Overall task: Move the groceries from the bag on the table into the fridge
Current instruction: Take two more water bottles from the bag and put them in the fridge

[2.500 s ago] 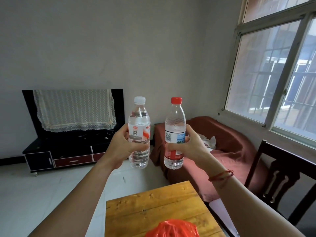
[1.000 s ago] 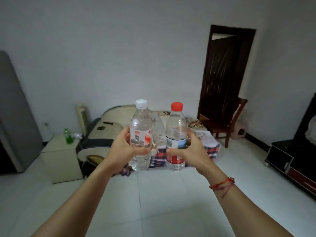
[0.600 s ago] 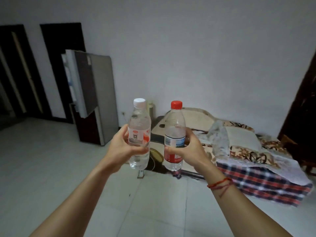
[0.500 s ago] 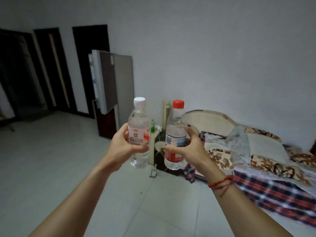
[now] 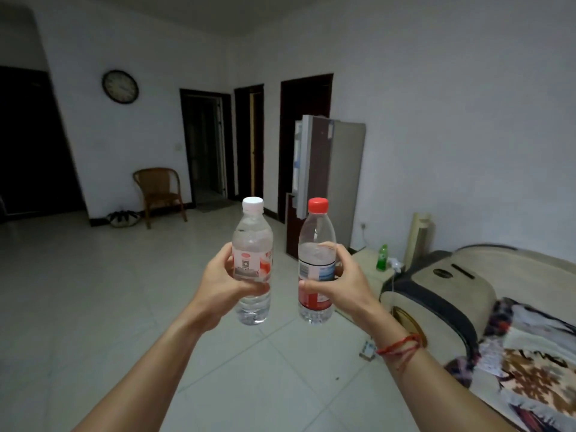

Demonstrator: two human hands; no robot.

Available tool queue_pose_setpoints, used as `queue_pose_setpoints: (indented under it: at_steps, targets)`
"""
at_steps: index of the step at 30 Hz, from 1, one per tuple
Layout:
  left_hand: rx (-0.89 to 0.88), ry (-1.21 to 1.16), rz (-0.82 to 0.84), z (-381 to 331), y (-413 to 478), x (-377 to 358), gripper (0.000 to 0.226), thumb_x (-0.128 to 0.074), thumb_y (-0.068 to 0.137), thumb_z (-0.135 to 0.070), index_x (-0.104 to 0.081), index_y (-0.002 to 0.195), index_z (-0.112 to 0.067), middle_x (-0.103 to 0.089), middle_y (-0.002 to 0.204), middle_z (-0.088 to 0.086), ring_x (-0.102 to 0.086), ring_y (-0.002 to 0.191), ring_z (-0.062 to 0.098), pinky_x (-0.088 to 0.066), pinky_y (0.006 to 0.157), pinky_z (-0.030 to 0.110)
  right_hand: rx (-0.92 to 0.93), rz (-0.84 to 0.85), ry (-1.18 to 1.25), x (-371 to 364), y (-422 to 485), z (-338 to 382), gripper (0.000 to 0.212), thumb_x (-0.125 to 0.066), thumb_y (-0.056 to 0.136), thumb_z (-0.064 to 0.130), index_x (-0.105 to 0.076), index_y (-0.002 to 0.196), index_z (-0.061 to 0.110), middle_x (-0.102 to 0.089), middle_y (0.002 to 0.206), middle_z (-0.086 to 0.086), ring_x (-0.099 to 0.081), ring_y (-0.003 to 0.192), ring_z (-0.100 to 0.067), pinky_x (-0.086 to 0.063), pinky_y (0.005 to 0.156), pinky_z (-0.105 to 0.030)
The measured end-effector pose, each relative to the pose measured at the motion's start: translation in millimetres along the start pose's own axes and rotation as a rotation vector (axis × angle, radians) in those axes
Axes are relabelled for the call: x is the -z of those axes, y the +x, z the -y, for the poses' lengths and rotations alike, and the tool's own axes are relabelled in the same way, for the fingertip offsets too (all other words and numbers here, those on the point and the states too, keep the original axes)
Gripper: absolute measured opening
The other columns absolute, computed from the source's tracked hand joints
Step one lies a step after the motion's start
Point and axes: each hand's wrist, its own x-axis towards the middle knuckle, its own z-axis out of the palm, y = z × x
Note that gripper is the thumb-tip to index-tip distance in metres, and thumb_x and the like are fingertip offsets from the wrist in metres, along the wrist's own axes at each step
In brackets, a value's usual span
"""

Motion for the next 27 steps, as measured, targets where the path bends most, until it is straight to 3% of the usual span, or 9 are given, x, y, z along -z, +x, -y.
queue_pose_setpoints:
  at_steps: [6,16,27]
  targets:
    - [-0.009,0.008,-0.036,6.1,3.8,30.6,0.06,-0.081,0.058,0.019,-0.062,0.108,-0.01,-0.075,0.092,0.01,-0.072,0.082,0.021,-0.058,0.071,0.031,-0.004,0.054,0.031,-40.8,15.8,1.1,0.067,-0.094,0.063,0.017,-0.056,0.115,0.035,-0.072,0.105,0.005,-0.071,0.095,-0.013,-0.059,0.077,-0.028]
    - [-0.006,-0.006,-0.033,22.3,39.2,69.9,0.062,-0.083,0.058,0.015,-0.061,0.109,-0.012,-0.074,0.093,0.008,-0.073,0.083,0.019,-0.056,0.068,0.024,0.02,0.037,0.039,-81.2,54.7,1.5,0.069,-0.095,0.062,0.02,-0.056,0.117,0.035,-0.071,0.109,0.003,-0.07,0.098,-0.017,-0.061,0.085,-0.039]
    - [-0.02,0.008,-0.046,51.2,113.7,95.9,0.058,-0.083,0.058,0.015,-0.062,0.106,-0.01,-0.075,0.092,0.009,-0.073,0.08,0.016,-0.056,0.068,0.024,-0.002,0.013,0.032,-114.7,125.9,-22.0,0.072,-0.096,0.059,0.025,-0.056,0.119,0.034,-0.072,0.108,0.006,-0.071,0.098,-0.014,-0.061,0.086,-0.039]
